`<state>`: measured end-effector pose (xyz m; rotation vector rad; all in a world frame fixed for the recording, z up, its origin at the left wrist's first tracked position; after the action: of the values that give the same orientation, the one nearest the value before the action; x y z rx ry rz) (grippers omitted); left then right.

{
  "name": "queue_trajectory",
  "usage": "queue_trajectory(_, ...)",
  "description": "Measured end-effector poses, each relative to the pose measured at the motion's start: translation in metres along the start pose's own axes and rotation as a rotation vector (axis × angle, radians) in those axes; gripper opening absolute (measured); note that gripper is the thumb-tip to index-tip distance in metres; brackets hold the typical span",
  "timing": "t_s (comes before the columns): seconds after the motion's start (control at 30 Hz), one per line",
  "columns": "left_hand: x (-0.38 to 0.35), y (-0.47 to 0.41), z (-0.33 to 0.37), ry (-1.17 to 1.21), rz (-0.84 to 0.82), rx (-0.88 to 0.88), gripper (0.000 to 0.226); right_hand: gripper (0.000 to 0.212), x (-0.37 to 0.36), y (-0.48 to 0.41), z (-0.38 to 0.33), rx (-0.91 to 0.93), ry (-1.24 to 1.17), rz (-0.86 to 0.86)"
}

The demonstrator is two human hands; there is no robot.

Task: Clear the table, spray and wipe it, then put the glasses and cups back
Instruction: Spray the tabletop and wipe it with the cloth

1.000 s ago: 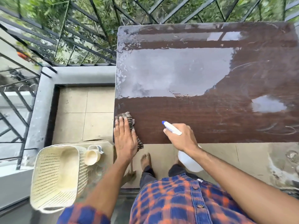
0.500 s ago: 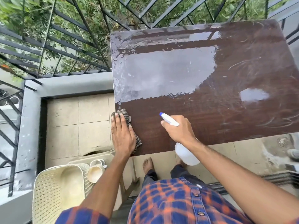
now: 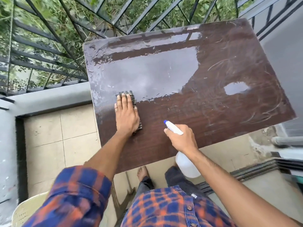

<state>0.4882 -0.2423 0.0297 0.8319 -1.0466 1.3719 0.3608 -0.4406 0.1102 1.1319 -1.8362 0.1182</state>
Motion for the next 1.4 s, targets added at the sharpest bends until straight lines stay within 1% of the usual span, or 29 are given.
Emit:
queue_trajectory(0.1, -0.015, 0.007, 0.054, 0.040, -0.065, -0.080, 0.063, 0.044, 0.018, -0.008, 0.011, -0.057, -0.031, 0.033)
queue_trajectory(0.2, -0.032, 0.016, 0.117, 0.066, -0.140, -0.175, 0.064, 0.042, 0.039, -0.019, 0.017, -0.068, -0.039, 0.066)
queue_trajectory(0.27, -0.046, 0.027, 0.162, 0.027, -0.227, -0.330, 0.069, 0.038, 0.056, -0.030, 0.024, -0.070, -0.038, 0.097)
queue_trajectory(0.33, -0.061, 0.037, 0.196, -0.027, -0.280, -0.477, 0.073, 0.031, 0.073, -0.044, 0.033, -0.064, -0.023, 0.125)
queue_trajectory(0.4, -0.072, 0.038, 0.209, -0.012, -0.271, -0.502, 0.067, 0.028, 0.087, -0.058, 0.041, -0.059, -0.010, 0.135)
queue_trajectory(0.53, -0.075, 0.038, 0.206, 0.048, -0.188, -0.488, 0.060, 0.039, 0.103, -0.083, 0.054, -0.055, 0.006, 0.108)
queue_trajectory(0.6, -0.071, 0.033, 0.200, 0.047, -0.148, -0.429, 0.059, 0.041, 0.104, -0.095, 0.055, -0.030, 0.017, 0.073)
queue_trajectory(0.7, -0.062, 0.011, 0.167, 0.028, -0.070, -0.184, 0.061, 0.040, 0.100, -0.109, 0.049, 0.009, 0.025, 0.005)
queue_trajectory(0.8, -0.045, -0.005, 0.102, -0.008, 0.047, 0.073, 0.062, 0.035, 0.088, -0.119, 0.033, 0.066, 0.027, -0.077)
queue_trajectory(0.87, -0.029, -0.003, 0.054, -0.044, 0.105, 0.208, 0.063, 0.039, 0.077, -0.123, 0.021, 0.103, 0.020, -0.123)
queue_trajectory(0.97, -0.009, 0.021, -0.005, -0.092, 0.185, 0.406, 0.062, 0.036, 0.062, -0.126, 0.002, 0.192, 0.058, -0.198)
queue_trajectory(1.03, 0.000, 0.042, -0.028, -0.080, 0.219, 0.534, 0.061, 0.033, 0.053, -0.125, -0.011, 0.229, 0.075, -0.236)
queue_trajectory(1.07, 0.001, 0.049, -0.034, -0.079, 0.219, 0.556, 0.061, 0.032, 0.049, -0.124, -0.017, 0.238, 0.075, -0.253)
queue_trajectory(1.17, 0.004, 0.055, -0.036, -0.096, 0.222, 0.537, 0.060, 0.029, 0.034, -0.121, -0.038, 0.275, 0.073, -0.305)
queue_trajectory(1.23, 0.004, 0.054, -0.033, -0.094, 0.238, 0.558, 0.060, 0.030, 0.025, -0.119, -0.052, 0.300, 0.072, -0.327)
queue_trajectory(1.33, 0.006, 0.046, -0.033, -0.081, 0.307, 0.615, 0.058, 0.036, 0.015, -0.117, -0.073, 0.350, 0.105, -0.341)
queue_trajectory(1.4, 0.009, 0.034, -0.040, -0.063, 0.348, 0.635, 0.058, 0.037, 0.010, -0.118, -0.083, 0.353, 0.116, -0.349)
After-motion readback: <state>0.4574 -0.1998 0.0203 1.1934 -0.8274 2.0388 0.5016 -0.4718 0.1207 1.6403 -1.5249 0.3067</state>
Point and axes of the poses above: each hand's wrist, its own y-axis away from the middle knuckle, its own x-axis out of the back of the hand, z = x × y, the point moved 3 cm from there along -y, towards the middle knuckle, and after that the axes turned 14 degrees about z, right-handed, at the moved point
